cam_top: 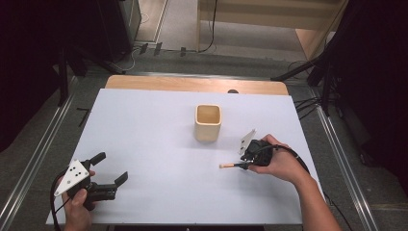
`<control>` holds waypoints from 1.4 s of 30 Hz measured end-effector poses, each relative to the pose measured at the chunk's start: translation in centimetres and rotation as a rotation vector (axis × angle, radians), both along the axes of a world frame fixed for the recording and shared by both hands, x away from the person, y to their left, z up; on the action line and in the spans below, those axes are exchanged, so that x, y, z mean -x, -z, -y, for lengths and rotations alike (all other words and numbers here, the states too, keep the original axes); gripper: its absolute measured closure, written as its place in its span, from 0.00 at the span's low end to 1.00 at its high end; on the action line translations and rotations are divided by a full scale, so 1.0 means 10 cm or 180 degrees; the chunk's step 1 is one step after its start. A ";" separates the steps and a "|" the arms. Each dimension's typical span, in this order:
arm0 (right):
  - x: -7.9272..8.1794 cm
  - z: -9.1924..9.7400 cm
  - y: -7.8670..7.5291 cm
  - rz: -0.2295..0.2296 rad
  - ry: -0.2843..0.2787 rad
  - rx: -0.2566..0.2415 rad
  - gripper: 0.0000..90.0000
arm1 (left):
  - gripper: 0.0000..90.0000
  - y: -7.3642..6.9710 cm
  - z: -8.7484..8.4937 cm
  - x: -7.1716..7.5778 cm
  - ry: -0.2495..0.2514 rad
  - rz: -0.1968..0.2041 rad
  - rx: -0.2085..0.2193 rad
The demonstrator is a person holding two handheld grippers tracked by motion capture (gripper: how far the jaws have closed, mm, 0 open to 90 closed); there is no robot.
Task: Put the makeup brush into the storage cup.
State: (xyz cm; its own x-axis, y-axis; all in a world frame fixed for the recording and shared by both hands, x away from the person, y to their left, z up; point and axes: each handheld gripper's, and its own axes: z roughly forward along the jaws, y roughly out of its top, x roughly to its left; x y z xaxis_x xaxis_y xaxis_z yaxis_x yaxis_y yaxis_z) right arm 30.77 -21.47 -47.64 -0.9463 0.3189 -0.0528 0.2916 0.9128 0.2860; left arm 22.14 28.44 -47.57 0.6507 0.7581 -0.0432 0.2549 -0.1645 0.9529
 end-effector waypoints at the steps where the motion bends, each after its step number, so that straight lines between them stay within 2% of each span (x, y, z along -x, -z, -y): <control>1: 0.00 0.00 0.00 0.0000 0.0000 0.0000 0.75 | 0.00 0.00 0.00 0.00 0.0003 -0.0003 -0.0009; 7: -0.03 -0.01 0.00 0.0001 -0.0022 0.0077 0.79 | 0.00 0.00 0.00 0.00 0.0014 -0.0012 -0.0019; 12: -0.05 -0.02 0.04 -0.0083 -0.0082 0.0178 0.84 | 0.00 0.01 0.01 0.00 0.0021 -0.0012 -0.0026; 16: -0.06 -0.02 0.06 -0.0147 -0.0085 0.0168 0.90 | 0.00 0.01 0.01 0.00 0.0022 -0.0020 -0.0028; 18: -0.07 -0.02 0.06 -0.0185 -0.0064 0.0154 0.93 | 0.00 0.01 0.02 0.00 0.0022 -0.0022 -0.0022; 19: -0.08 -0.03 0.06 -0.0253 -0.0005 0.0151 0.94 | 0.00 0.01 0.02 0.00 0.0027 -0.0023 -0.0027; 24: -0.10 -0.06 0.05 -0.0326 0.0081 0.0225 0.94 | 0.00 0.01 0.04 0.00 0.0043 -0.0023 -0.0043; 26: -0.11 -0.07 0.05 -0.0312 0.0093 0.0247 0.94 | 0.00 0.01 0.04 0.00 0.0040 -0.0023 -0.0031; 29: -0.09 -0.03 0.05 -0.0311 0.0145 0.0146 0.94 | 0.00 0.00 0.05 0.00 0.0034 -0.0042 -0.0009; 31: -0.05 0.01 0.05 -0.0136 0.0182 0.0120 0.94 | 0.00 0.00 0.06 -0.01 0.0036 -0.0048 0.0014; 32: -0.03 0.03 0.03 -0.0064 0.0214 0.0044 0.94 | 0.00 0.00 0.08 -0.02 0.0040 -0.0052 0.0026; 33: -0.03 0.03 0.03 -0.0064 0.0214 0.0044 0.94 | 0.00 0.00 0.08 -0.02 0.0049 -0.0057 0.0017; 35: 0.01 0.07 -0.03 0.0023 0.0307 -0.0211 0.94 | 0.00 -0.01 0.11 -0.05 0.0066 -0.0072 0.0077; 38: 0.08 0.10 -0.10 0.0213 0.0408 -0.0395 0.94 | 0.00 -0.04 0.18 -0.08 0.0092 -0.0080 0.0104; 39: 0.08 0.10 -0.10 0.0213 0.0408 -0.0395 0.94 | 0.00 -0.04 0.18 -0.08 0.0092 -0.0080 0.0104; 41: 0.12 0.12 -0.13 0.0306 0.0493 -0.0590 0.94 | 0.00 -0.06 0.23 -0.10 0.0130 -0.0081 0.0129; 42: 0.12 0.12 -0.13 0.0306 0.0493 -0.0590 0.94 | 0.00 -0.06 0.23 -0.10 0.0130 -0.0081 0.0129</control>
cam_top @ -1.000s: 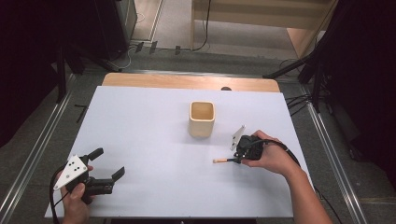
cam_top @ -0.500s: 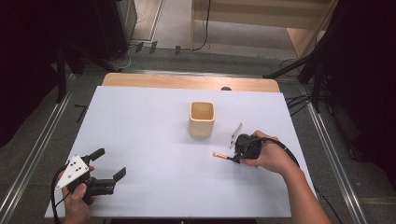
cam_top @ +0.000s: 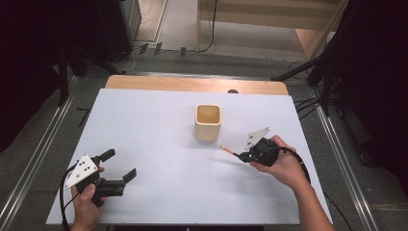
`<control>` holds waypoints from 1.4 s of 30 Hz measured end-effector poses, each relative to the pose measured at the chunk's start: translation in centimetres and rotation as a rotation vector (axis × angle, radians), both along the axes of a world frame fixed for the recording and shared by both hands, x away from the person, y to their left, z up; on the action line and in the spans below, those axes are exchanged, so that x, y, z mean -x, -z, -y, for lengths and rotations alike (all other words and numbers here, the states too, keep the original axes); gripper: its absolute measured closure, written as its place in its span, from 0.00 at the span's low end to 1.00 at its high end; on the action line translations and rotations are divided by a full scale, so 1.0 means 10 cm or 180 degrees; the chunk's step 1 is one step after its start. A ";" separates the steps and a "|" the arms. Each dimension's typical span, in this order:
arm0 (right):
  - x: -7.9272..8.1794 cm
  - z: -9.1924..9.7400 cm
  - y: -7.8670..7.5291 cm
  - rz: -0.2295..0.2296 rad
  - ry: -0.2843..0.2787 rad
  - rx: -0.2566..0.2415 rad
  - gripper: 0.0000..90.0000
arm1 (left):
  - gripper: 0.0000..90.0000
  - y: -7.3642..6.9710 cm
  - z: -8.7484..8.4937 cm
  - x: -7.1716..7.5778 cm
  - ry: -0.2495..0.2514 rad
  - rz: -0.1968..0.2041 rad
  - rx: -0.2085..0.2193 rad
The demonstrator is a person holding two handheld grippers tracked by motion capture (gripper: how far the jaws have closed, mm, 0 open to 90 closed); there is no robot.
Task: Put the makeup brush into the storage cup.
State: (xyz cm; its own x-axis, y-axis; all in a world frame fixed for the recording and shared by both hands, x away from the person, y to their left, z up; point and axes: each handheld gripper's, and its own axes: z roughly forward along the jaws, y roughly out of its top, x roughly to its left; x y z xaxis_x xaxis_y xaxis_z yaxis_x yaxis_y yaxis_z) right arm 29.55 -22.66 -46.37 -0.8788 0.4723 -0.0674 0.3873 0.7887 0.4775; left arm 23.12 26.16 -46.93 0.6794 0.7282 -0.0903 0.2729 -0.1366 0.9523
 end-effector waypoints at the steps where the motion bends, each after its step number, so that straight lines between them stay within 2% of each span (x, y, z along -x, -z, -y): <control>1: 0.01 0.00 0.00 0.0007 0.0036 -0.0039 0.94 | 0.00 -0.01 0.03 -0.01 0.0019 0.0007 0.0006; 4: 0.05 -0.01 -0.02 0.0129 0.0133 -0.0197 0.94 | 0.00 -0.03 0.08 -0.03 0.0054 0.0003 0.0006; 6: 0.09 0.00 -0.04 0.0237 0.0239 -0.0403 0.94 | 0.00 -0.03 0.10 -0.04 0.0070 0.0009 0.0002; 7: 0.09 0.00 -0.04 0.0237 0.0239 -0.0403 0.94 | 0.00 -0.04 0.11 -0.04 0.0080 0.0002 0.0013; 9: 0.13 0.01 -0.05 0.0303 0.0323 -0.0540 0.94 | 0.00 -0.04 0.12 -0.06 0.0090 -0.0006 0.0023; 15: 0.21 0.02 -0.09 0.0480 0.0409 -0.0860 0.94 | 0.00 -0.08 0.20 -0.10 0.0117 0.0015 0.0074; 19: 0.27 0.01 -0.14 0.0610 0.0465 -0.1135 0.94 | 0.00 -0.11 0.30 -0.12 0.0164 0.0041 0.0065; 20: 0.30 0.00 -0.14 0.0668 0.0495 -0.1244 0.94 | 0.00 -0.12 0.32 -0.13 0.0179 0.0049 0.0068; 22: 0.31 -0.01 -0.14 0.0688 0.0515 -0.1286 0.94 | 0.00 -0.13 0.38 -0.14 0.0214 0.0058 0.0058; 29: 0.41 0.01 -0.11 0.0793 0.0708 -0.1761 0.94 | 0.00 -0.15 0.56 -0.20 0.0303 0.0082 0.0073; 34: 0.44 -0.01 -0.13 0.0847 0.0700 -0.1912 0.94 | 0.00 -0.17 0.69 -0.23 0.0376 0.0075 0.0121; 37: 0.47 -0.04 -0.12 0.0846 0.0680 -0.2042 0.94 | 0.00 -0.19 0.77 -0.24 0.0430 0.0066 0.0143; 42: 0.50 -0.08 -0.12 0.0826 0.0654 -0.2157 0.94 | 0.00 -0.21 0.92 -0.27 0.0552 0.0021 0.0216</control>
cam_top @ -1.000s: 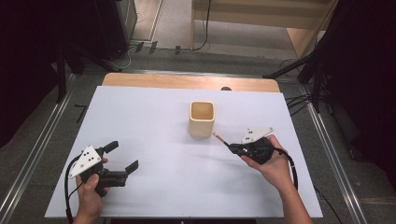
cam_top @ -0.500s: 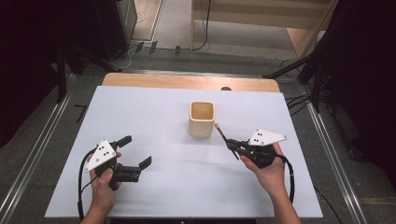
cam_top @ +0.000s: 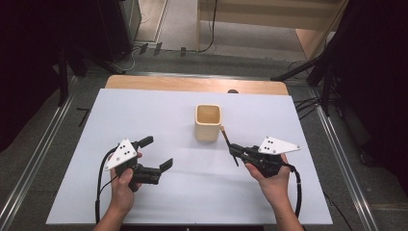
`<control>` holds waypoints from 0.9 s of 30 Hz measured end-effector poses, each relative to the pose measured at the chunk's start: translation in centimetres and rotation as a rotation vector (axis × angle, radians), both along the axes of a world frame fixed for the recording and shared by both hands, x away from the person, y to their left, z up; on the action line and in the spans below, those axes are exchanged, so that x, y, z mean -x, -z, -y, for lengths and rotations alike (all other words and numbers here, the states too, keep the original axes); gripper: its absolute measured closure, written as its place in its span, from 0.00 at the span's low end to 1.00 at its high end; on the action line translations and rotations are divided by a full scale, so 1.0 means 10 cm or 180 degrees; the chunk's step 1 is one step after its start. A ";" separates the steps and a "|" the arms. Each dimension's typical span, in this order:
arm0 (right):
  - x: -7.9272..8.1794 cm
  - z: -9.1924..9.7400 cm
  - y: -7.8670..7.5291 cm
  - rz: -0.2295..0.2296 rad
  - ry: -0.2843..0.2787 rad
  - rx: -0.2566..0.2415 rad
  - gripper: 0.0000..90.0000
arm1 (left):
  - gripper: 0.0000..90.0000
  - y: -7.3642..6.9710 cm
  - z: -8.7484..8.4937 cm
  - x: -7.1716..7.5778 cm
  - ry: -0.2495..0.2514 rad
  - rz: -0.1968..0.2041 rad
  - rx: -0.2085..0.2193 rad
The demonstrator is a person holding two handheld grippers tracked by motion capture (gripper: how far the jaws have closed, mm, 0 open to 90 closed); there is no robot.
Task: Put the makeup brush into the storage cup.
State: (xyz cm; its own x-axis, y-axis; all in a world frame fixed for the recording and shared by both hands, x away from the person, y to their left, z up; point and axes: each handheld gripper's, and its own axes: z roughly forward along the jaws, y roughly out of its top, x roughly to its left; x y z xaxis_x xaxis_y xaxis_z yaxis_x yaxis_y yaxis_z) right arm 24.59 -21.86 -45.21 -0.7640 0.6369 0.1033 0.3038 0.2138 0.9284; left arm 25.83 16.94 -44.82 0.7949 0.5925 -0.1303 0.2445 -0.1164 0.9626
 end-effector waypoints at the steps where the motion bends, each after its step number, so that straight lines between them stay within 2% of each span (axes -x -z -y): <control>1: 0.01 -0.01 0.01 -0.0003 -0.0019 -0.0034 0.94 | 0.00 -0.01 0.03 -0.01 0.0014 -0.0018 0.0000; 2: 0.02 -0.02 0.02 -0.0019 -0.0048 -0.0110 0.94 | 0.00 -0.01 0.06 -0.01 0.0029 -0.0028 -0.0006; 6: 0.03 -0.06 0.03 -0.0001 -0.0099 -0.0139 0.94 | 0.00 -0.04 0.17 -0.02 0.0137 -0.0030 0.0093; 9: 0.05 -0.08 0.02 0.0008 -0.0123 -0.0188 0.94 | 0.00 -0.07 0.29 -0.01 0.0196 -0.0046 0.0089; 11: 0.05 -0.11 0.01 0.0024 -0.0169 -0.0212 0.94 | 0.04 -0.09 0.37 -0.01 0.0211 -0.0062 0.0083; 12: 0.06 -0.13 0.01 0.0031 -0.0180 -0.0214 0.94 | 0.08 -0.10 0.41 -0.01 0.0229 -0.0067 0.0078; 13: 0.07 -0.14 0.01 0.0033 -0.0192 -0.0212 0.94 | 0.08 -0.11 0.45 -0.01 0.0238 -0.0077 0.0083; 14: 0.08 -0.18 0.01 0.0057 -0.0219 -0.0202 0.94 | 0.15 -0.12 0.49 -0.01 0.0238 -0.0079 0.0092; 15: 0.08 -0.18 0.01 0.0057 -0.0219 -0.0202 0.94 | 0.15 -0.12 0.51 -0.01 0.0237 -0.0079 0.0100; 17: 0.09 -0.23 0.01 0.0047 -0.0271 -0.0225 0.94 | 0.21 -0.14 0.58 -0.01 0.0310 -0.0096 0.0123; 18: 0.09 -0.23 0.01 0.0047 -0.0271 -0.0225 0.94 | 0.21 -0.15 0.61 0.00 0.0324 -0.0102 0.0149; 24: 0.10 -0.31 0.01 0.0064 -0.0346 -0.0281 0.94 | 0.34 -0.17 0.74 0.00 0.0452 -0.0161 0.0262; 26: 0.11 -0.34 0.00 0.0071 -0.0383 -0.0298 0.94 | 0.41 -0.17 0.78 0.00 0.0487 -0.0180 0.0293; 27: 0.11 -0.34 0.00 0.0071 -0.0383 -0.0298 0.94 | 0.41 -0.17 0.79 0.00 0.0491 -0.0186 0.0304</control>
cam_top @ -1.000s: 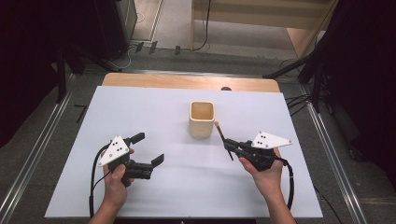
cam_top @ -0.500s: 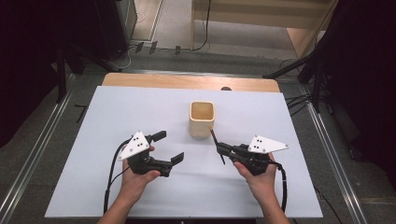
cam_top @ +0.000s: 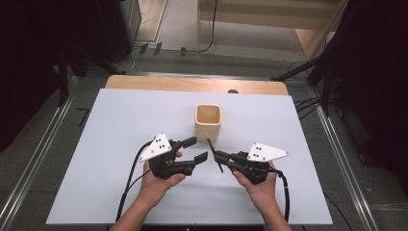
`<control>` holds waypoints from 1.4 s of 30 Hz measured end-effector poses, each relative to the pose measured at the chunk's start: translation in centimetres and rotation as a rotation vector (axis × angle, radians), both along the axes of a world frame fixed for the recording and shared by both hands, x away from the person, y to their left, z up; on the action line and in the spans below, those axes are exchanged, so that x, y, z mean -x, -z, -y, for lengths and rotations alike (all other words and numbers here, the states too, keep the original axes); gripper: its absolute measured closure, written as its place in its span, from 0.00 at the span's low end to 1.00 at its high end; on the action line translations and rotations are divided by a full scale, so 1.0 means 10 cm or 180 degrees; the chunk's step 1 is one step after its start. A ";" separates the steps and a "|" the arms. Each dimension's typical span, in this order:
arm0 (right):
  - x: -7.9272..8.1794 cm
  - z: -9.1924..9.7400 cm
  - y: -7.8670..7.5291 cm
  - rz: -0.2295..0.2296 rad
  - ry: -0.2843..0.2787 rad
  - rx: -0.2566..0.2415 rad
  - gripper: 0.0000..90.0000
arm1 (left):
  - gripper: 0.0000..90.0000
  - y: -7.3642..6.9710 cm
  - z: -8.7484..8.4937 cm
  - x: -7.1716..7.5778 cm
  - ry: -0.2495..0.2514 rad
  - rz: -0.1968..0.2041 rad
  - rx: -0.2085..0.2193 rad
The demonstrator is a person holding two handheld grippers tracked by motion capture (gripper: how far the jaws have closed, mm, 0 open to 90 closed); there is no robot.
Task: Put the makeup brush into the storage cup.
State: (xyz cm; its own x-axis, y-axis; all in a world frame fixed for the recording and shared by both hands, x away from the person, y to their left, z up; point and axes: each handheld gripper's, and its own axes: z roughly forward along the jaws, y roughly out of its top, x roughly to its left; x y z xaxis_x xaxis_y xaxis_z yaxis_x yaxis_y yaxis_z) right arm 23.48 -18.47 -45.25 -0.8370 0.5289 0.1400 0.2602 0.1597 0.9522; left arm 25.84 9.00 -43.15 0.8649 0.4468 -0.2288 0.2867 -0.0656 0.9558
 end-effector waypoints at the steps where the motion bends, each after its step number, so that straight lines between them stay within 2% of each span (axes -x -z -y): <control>1: 0.00 -0.02 0.00 0.0004 -0.0020 -0.0019 0.94 | 0.46 0.00 0.02 0.00 0.0005 -0.0011 0.0005; 5: 0.01 -0.05 0.01 0.0009 -0.0059 -0.0031 0.94 | 0.51 0.00 0.09 0.00 0.0040 0.0007 0.0011; 7: 0.02 -0.07 0.00 0.0016 -0.0070 -0.0031 0.94 | 0.58 -0.01 0.11 0.00 0.0053 0.0010 0.0031; 12: 0.02 -0.09 0.00 0.0002 -0.0096 -0.0110 0.94 | 0.65 -0.01 0.15 -0.01 0.0102 -0.0047 0.0062; 19: 0.01 -0.12 0.02 -0.0003 -0.0107 -0.0089 0.94 | 0.73 -0.01 0.16 -0.01 0.0151 -0.0093 0.0140; 20: 0.01 -0.12 0.02 -0.0002 -0.0106 -0.0089 0.94 | 0.78 -0.01 0.16 -0.02 0.0158 -0.0102 0.0148; 22: 0.01 -0.13 0.02 -0.0003 -0.0106 -0.0091 0.94 | 0.80 -0.01 0.16 -0.02 0.0176 -0.0109 0.0155; 24: 0.01 -0.13 0.03 -0.0007 -0.0124 -0.0090 0.94 | 0.93 -0.01 0.15 -0.03 0.0220 -0.0108 0.0149; 27: -0.01 -0.13 0.05 -0.0054 -0.0208 -0.0123 0.94 | 0.94 -0.01 0.14 -0.02 0.0275 -0.0066 0.0133; 28: -0.01 -0.11 0.05 -0.0051 -0.0227 -0.0164 0.98 | 0.94 -0.02 0.13 -0.03 0.0275 -0.0050 0.0140; 29: 0.00 -0.08 0.06 -0.0013 -0.0197 -0.0213 0.90 | 0.94 -0.03 0.11 -0.04 0.0272 -0.0045 0.0160; 31: 0.02 -0.05 0.06 0.0029 -0.0083 -0.0234 0.63 | 0.94 -0.05 0.09 -0.04 0.0243 -0.0003 0.0148; 32: 0.04 0.00 0.06 0.0055 0.0121 -0.0134 0.35 | 0.94 -0.05 0.09 -0.04 0.0238 0.0018 0.0128; 33: 0.04 0.00 0.06 0.0055 0.0121 -0.0134 0.35 | 0.94 -0.06 0.09 -0.04 0.0228 0.0038 0.0108; 35: 0.06 0.06 0.06 0.0032 0.0350 -0.0066 0.07 | 0.94 -0.07 0.09 -0.05 0.0195 0.0065 0.0063; 36: 0.06 0.11 0.05 0.0005 0.0476 -0.0058 0.00 | 0.94 -0.07 0.09 -0.06 0.0188 0.0068 0.0055; 37: 0.09 0.22 0.06 0.0024 0.0644 -0.0113 0.00 | 0.94 -0.07 0.09 -0.06 0.0178 0.0075 0.0033; 38: 0.09 0.22 0.06 0.0024 0.0644 -0.0113 0.00 | 0.94 -0.07 0.10 -0.07 0.0155 0.0086 0.0025; 39: 0.10 0.30 0.06 0.0049 0.0732 -0.0154 0.00 | 0.94 -0.08 0.10 -0.08 0.0148 0.0090 0.0017; 41: 0.15 0.47 0.06 0.0129 0.0938 -0.0125 0.00 | 0.94 -0.09 0.10 -0.10 0.0113 0.0109 -0.0010; 42: 0.15 0.47 0.06 0.0129 0.0938 -0.0125 0.00 | 0.94 -0.10 0.10 -0.11 0.0095 0.0106 -0.0001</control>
State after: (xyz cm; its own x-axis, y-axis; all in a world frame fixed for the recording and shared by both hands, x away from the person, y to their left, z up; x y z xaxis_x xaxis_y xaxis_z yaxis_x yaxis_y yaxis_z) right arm 21.99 -23.15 -45.83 -0.6535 0.7448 0.1347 0.2514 0.0457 0.9668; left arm 26.92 8.00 -42.17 0.8849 0.4209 -0.1995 0.2527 -0.0740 0.9647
